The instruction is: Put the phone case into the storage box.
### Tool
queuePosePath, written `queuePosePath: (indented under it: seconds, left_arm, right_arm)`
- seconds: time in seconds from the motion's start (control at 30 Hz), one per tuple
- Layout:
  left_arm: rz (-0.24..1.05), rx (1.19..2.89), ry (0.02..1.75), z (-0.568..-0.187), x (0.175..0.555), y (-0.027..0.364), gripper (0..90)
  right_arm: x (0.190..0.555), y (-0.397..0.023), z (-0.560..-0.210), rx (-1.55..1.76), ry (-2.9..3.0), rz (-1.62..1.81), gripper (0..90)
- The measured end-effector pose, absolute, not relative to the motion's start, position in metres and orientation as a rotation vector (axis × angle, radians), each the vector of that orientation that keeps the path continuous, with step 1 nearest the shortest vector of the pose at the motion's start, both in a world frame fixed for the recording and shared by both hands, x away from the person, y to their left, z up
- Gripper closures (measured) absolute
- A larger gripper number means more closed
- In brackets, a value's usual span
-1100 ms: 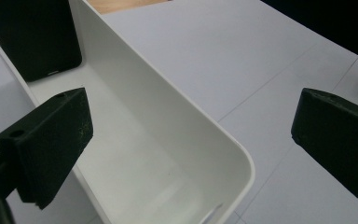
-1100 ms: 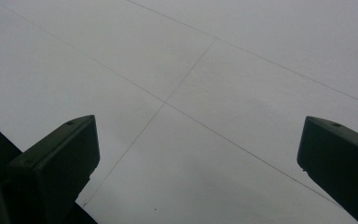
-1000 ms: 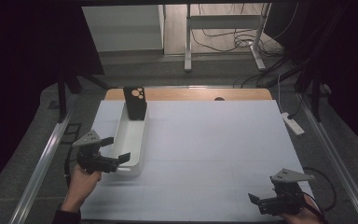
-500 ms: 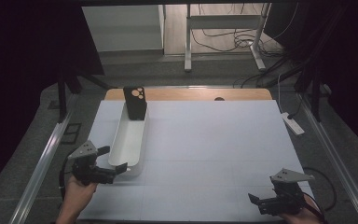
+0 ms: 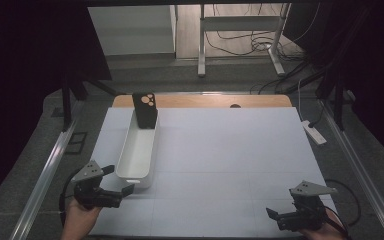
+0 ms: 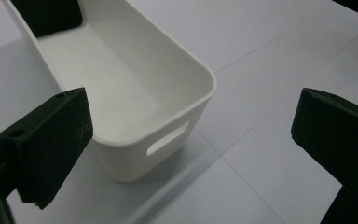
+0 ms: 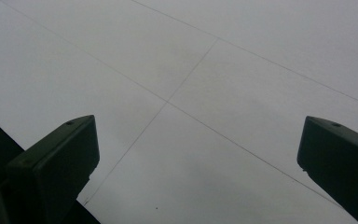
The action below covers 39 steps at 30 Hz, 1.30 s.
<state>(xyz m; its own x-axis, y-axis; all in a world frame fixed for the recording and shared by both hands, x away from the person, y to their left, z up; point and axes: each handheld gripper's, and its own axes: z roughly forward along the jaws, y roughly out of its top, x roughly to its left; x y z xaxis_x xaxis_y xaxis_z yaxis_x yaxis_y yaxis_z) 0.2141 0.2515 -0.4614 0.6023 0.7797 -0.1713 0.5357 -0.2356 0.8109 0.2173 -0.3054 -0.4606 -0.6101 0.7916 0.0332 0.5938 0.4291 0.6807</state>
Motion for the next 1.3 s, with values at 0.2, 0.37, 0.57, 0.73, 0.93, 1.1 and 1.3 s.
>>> queuePosePath:
  seconds: [0.2,0.37,0.57,0.73,0.93,1.1,1.3]
  left_arm:
    - [0.344,1.923,1.078,-0.465,0.205,0.253,0.0]
    - [0.360,1.933,1.091,-0.466,0.199,0.252,0.0]
    - [0.364,1.950,1.108,-0.469,0.191,0.250,0.0]
    - [0.369,1.970,1.123,-0.473,0.184,0.249,0.0]
    - [0.360,1.980,1.145,-0.478,0.179,0.249,0.0]
    - [0.360,1.995,1.162,-0.482,0.174,0.250,0.0]
    - [0.355,2.002,1.182,-0.487,0.169,0.252,0.0]
  right_arm:
    - [0.217,-0.306,-0.461,1.199,2.396,0.966,0.0]
    - [0.217,-0.306,-0.461,1.201,2.397,0.964,0.0]
    - [0.217,-0.305,-0.461,1.199,2.401,0.960,0.0]
    - [0.217,-0.305,-0.461,1.199,2.401,0.957,0.0]
    - [0.217,-0.305,-0.461,1.199,2.401,0.958,0.0]
    - [0.217,-0.305,-0.461,1.199,2.401,0.957,0.0]
    - [0.217,-0.305,-0.461,1.199,2.402,0.956,0.0]
